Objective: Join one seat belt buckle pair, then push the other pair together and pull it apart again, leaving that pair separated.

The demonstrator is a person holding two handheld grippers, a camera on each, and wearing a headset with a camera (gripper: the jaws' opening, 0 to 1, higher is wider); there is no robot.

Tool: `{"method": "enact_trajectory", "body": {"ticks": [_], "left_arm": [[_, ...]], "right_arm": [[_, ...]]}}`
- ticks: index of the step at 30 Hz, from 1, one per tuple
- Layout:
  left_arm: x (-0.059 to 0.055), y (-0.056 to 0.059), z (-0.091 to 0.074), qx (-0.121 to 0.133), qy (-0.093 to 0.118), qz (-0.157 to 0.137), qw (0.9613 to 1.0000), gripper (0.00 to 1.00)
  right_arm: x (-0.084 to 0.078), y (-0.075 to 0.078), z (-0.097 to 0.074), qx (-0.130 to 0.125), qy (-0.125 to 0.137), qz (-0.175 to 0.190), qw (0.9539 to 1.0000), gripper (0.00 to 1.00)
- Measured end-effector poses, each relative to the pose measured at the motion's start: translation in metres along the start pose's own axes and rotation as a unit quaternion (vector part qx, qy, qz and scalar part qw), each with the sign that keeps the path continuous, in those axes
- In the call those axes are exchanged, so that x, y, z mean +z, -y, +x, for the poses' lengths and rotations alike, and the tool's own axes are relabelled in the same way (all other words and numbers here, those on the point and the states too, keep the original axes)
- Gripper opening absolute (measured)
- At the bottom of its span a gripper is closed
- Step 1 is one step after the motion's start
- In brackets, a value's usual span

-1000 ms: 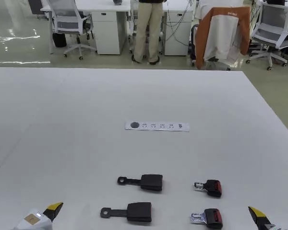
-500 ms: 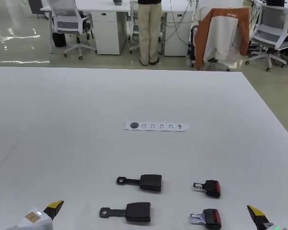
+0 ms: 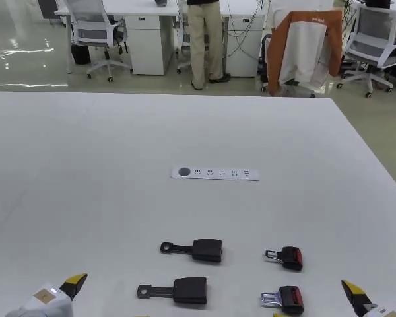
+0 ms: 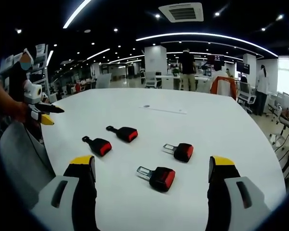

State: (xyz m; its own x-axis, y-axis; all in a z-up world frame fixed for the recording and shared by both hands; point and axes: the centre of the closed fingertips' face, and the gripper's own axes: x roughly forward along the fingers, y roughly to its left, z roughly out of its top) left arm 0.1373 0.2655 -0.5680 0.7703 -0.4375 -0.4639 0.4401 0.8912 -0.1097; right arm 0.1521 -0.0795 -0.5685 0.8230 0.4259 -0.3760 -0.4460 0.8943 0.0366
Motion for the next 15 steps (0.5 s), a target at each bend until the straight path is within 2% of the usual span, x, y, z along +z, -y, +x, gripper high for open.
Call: {"method": "enact_trajectory", "body": {"ticks": [7,15], "left_arm": [[0.0038,0.004,0.0007,-0.004,0.002,0.002,1.0,1.0],[0.0027,0.0026,0.0009,-0.007,0.002,0.002,1.0,1.0]], "right_arm": [[0.0001,0.0008,0.0,0.001,0.0,0.0,1.0,0.98],[0.0004,0.0009,0.0,0.002,0.0,-0.001,1.0,0.98]]}}
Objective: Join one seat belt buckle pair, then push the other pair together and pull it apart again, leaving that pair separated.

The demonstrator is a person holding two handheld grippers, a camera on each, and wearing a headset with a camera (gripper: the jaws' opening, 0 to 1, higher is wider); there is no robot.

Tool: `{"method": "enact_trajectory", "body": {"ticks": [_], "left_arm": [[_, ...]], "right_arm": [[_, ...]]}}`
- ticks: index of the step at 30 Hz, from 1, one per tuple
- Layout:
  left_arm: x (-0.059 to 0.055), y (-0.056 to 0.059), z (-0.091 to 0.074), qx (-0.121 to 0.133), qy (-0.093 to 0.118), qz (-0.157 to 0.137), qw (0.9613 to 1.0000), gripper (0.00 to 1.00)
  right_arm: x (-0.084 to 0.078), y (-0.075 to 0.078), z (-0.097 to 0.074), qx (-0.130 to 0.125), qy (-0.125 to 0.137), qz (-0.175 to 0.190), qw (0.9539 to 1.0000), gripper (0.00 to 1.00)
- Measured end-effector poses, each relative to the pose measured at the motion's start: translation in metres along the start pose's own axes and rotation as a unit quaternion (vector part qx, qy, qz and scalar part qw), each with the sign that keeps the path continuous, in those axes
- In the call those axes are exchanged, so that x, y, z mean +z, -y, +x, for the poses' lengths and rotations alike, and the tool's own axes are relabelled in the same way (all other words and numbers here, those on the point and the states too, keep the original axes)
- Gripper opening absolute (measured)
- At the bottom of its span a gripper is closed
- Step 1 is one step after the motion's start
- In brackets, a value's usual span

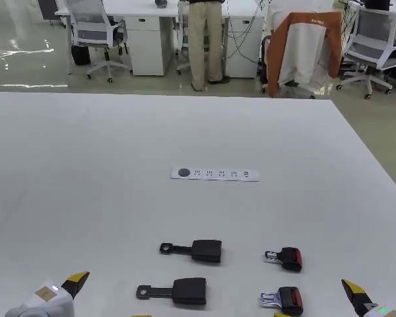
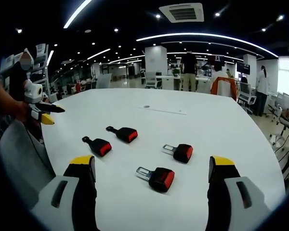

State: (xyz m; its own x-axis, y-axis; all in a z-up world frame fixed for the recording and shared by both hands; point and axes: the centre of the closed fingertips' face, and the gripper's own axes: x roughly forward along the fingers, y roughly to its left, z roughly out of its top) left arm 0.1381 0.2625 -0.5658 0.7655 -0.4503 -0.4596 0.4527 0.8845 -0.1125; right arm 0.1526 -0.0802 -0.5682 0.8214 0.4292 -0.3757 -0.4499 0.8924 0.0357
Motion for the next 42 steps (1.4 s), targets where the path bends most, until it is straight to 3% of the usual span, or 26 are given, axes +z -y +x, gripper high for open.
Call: {"method": "enact_trajectory", "body": {"ticks": [25,35,42], "left_arm": [[-0.001,-0.003,0.006,-0.016,-0.004,0.006,0.9998,1.0],[-0.002,0.001,0.015,-0.03,-0.013,0.014,0.9994,1.0],[-0.001,0.009,0.025,-0.043,-0.022,0.024,0.9985,0.99]], "right_arm": [[-0.001,0.005,0.003,0.004,-0.007,-0.004,1.0,0.97],[-0.003,0.007,0.009,0.011,-0.014,-0.011,0.9998,0.97],[-0.006,0.005,0.014,0.02,-0.024,-0.014,0.9994,0.96]]}}
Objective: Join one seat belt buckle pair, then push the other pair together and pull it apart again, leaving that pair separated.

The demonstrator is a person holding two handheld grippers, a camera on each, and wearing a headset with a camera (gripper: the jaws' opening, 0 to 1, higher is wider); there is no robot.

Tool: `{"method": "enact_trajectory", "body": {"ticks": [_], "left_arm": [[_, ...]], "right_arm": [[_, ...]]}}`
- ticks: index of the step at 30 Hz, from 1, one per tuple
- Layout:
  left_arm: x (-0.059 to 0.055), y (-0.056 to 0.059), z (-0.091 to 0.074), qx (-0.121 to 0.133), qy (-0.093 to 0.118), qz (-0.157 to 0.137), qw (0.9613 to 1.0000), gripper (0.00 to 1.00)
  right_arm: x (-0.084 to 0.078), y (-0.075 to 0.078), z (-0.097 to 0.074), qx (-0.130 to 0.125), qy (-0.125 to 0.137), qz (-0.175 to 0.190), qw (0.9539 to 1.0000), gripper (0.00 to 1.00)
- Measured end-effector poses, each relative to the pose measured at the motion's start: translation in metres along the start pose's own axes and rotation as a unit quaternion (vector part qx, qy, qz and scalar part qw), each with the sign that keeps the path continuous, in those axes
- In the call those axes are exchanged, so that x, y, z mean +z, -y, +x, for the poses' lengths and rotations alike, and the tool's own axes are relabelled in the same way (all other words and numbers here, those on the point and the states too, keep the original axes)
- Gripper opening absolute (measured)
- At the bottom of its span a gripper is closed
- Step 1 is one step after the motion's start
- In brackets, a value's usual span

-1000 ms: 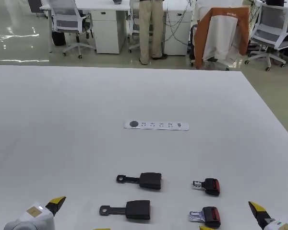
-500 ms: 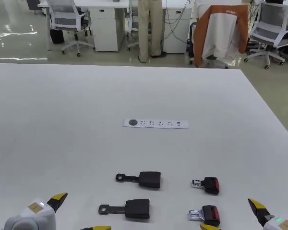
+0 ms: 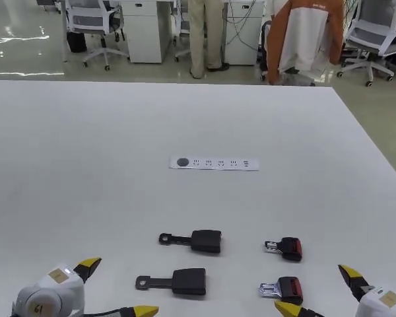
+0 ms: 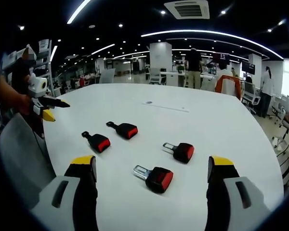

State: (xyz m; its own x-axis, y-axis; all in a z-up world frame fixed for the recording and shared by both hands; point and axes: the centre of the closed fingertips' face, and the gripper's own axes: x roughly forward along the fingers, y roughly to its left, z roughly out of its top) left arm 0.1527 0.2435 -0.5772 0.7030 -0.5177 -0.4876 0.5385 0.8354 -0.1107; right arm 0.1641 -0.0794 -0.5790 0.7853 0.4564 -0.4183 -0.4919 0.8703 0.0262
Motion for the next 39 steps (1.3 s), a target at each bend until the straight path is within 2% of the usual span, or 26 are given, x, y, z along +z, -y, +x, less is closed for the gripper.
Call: {"method": "enact_trajectory", "body": {"ticks": [11,19,20,23,26,30,39], "left_arm": [[0.004,0.007,0.013,-0.016,-0.01,0.004,0.9998,0.98],[0.0,0.009,0.023,-0.028,-0.023,0.006,0.9993,0.98],[0.0,0.006,0.024,-0.03,-0.025,0.006,0.9992,0.98],[-0.004,0.004,0.03,-0.035,-0.029,0.007,0.999,0.97],[-0.003,0.008,0.035,-0.042,-0.034,0.009,0.9985,0.97],[-0.007,0.006,0.043,-0.05,-0.042,0.014,0.9978,0.96],[-0.012,0.009,0.062,-0.075,-0.062,0.026,0.9949,0.94]], "right_arm": [[-0.004,0.0,0.009,0.013,-0.016,-0.004,0.9998,0.94],[-0.015,0.002,0.022,0.027,-0.03,-0.004,0.9992,0.92],[-0.016,0.002,0.023,0.029,-0.033,-0.004,0.999,0.92],[-0.015,0.001,0.026,0.036,-0.037,-0.005,0.9987,0.91],[-0.018,0.002,0.032,0.042,-0.042,-0.006,0.9982,0.91],[-0.019,0.002,0.037,0.05,-0.049,-0.006,0.9975,0.9],[-0.031,0.001,0.05,0.08,-0.076,-0.01,0.9939,0.87]]}}
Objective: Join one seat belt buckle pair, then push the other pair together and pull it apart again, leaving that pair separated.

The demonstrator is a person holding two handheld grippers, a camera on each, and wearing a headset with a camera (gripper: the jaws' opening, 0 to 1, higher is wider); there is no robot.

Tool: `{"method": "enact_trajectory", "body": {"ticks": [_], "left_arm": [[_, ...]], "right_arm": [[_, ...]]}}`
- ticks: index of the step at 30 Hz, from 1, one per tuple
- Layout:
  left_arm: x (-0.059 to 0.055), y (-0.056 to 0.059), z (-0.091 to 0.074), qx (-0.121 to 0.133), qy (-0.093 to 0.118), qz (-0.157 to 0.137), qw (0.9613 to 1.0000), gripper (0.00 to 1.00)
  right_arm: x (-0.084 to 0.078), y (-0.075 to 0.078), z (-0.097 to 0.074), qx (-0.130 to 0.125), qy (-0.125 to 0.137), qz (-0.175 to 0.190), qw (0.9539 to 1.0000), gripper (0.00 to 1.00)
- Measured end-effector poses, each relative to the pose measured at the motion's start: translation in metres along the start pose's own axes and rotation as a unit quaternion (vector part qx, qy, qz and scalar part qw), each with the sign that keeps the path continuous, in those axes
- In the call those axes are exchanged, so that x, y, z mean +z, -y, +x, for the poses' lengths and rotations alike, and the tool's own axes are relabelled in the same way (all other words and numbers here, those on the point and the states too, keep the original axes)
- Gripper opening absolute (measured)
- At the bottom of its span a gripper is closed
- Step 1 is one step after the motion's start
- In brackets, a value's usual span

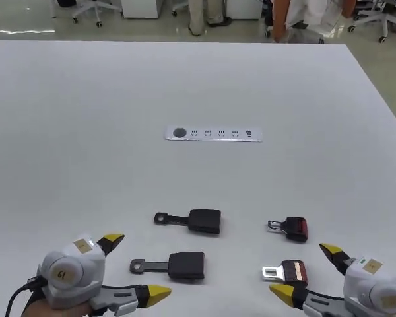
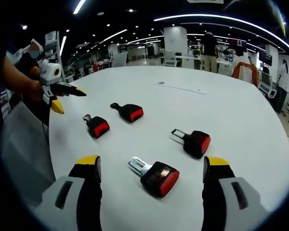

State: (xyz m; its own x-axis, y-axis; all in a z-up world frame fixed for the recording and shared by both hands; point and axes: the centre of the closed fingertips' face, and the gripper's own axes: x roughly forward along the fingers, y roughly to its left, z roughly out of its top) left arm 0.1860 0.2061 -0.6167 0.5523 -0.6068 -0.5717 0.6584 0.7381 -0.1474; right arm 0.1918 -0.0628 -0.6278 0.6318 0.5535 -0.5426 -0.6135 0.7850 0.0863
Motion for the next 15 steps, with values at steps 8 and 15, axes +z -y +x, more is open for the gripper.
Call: {"method": "enact_trajectory", "body": {"ticks": [8,15], "left_arm": [[-0.004,0.001,0.019,-0.031,-0.023,0.027,0.9989,0.9],[-0.003,0.008,0.036,-0.06,-0.043,0.057,0.9956,0.87]], "right_arm": [[-0.012,0.002,0.013,0.031,-0.022,-0.011,0.9992,0.83],[-0.017,0.004,0.019,0.052,-0.04,-0.02,0.9976,0.79]]}}
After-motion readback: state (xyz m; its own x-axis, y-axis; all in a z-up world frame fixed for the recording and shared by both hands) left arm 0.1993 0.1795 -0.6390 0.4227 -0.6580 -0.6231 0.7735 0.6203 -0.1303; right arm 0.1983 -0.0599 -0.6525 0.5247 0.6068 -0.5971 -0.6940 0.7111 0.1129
